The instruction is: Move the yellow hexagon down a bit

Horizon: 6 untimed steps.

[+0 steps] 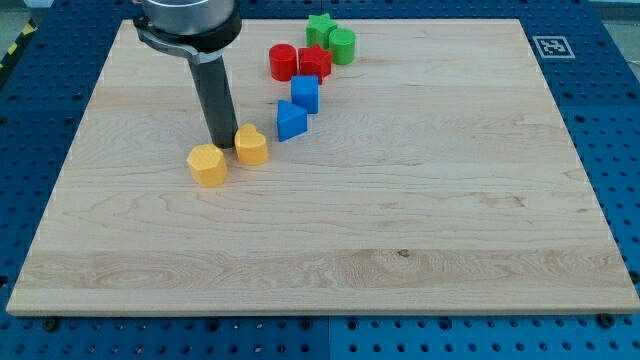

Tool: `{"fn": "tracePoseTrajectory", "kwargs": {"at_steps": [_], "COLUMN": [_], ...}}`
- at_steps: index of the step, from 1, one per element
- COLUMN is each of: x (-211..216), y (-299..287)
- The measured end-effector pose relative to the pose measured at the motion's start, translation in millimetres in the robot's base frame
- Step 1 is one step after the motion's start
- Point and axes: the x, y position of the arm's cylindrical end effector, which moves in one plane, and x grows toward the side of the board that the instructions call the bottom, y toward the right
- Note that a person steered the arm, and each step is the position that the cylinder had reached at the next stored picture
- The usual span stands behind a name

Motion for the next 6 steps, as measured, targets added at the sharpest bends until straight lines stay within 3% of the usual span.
{"fn": "tracePoseTrajectory", "kwargs": {"at_steps": [6], "x": [19], "y": [-35]}}
